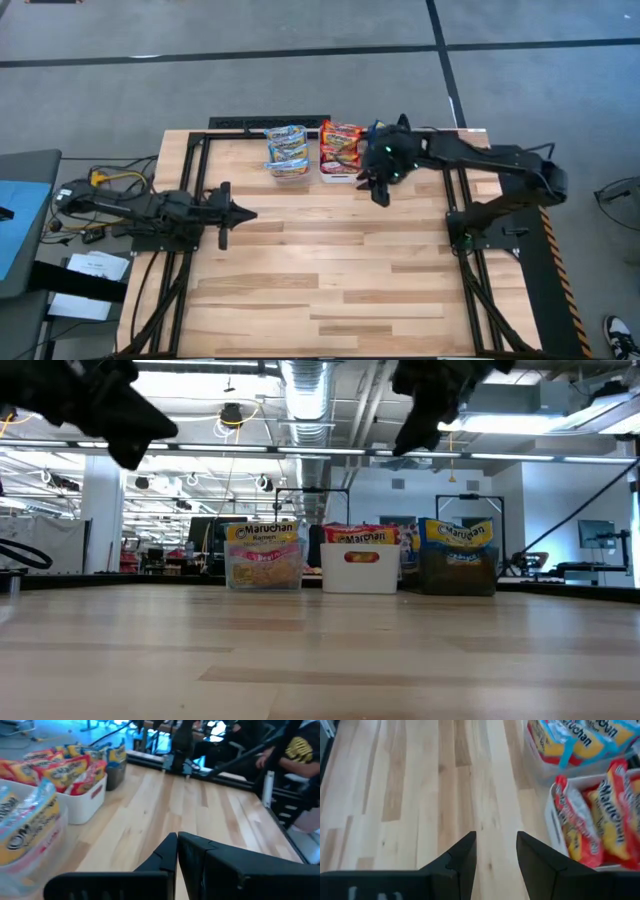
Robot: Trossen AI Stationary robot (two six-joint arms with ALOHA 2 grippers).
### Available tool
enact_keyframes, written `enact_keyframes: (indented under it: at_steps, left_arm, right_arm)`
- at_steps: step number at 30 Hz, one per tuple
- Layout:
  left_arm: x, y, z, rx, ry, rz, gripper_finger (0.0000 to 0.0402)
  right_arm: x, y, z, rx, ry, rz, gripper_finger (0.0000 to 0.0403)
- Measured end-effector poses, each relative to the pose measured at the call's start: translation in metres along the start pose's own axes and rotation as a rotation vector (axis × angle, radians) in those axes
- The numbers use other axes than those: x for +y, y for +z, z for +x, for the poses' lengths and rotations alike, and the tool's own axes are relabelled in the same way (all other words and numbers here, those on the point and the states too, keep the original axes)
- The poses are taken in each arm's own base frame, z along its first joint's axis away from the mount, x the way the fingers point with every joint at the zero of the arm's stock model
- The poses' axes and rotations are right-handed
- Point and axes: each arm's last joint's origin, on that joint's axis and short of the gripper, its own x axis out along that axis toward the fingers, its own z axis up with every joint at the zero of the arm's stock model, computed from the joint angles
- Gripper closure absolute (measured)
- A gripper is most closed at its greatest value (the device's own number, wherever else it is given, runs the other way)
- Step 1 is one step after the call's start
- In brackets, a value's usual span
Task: Sort Maruchan noodles
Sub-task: Return to Home Position
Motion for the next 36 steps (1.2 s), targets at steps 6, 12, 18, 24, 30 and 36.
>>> enact_keyframes:
  at_steps: [6, 12, 18, 24, 30, 36]
  left_arm:
    - [0.007, -0.025, -0.008, -0.024, -0.061, 0.012, 0.0401]
    - [0.013, -0.042, -0.013, -0.085, -0.084, 0.038, 0.0401]
    - [0.018, -0.057, -0.016, -0.121, -0.084, 0.033, 0.0401]
    - [0.017, -0.055, -0.018, -0.148, -0.119, 0.062, 0.0402]
    - [0.017, -0.055, -0.018, -0.151, -0.109, 0.101, 0.0402]
    - [0.019, -0.055, -0.018, -0.163, -0.059, 0.205, 0.0402]
  right_arm:
    - [0.015, -0.038, 0.0, -0.082, 0.027, 0.033, 0.0239]
    - [0.027, -0.072, 0.002, -0.179, 0.062, 0.045, 0.0239]
    - [0.036, -0.105, 0.004, -0.264, 0.108, 0.098, 0.0239]
    - [0.044, -0.131, 0.002, -0.378, 0.142, 0.098, 0.0239]
    - [0.049, -0.157, -0.002, -0.527, 0.153, 0.063, 0.0239]
    - [0.051, -0.176, -0.007, -0.645, 0.189, 0.04, 0.0239]
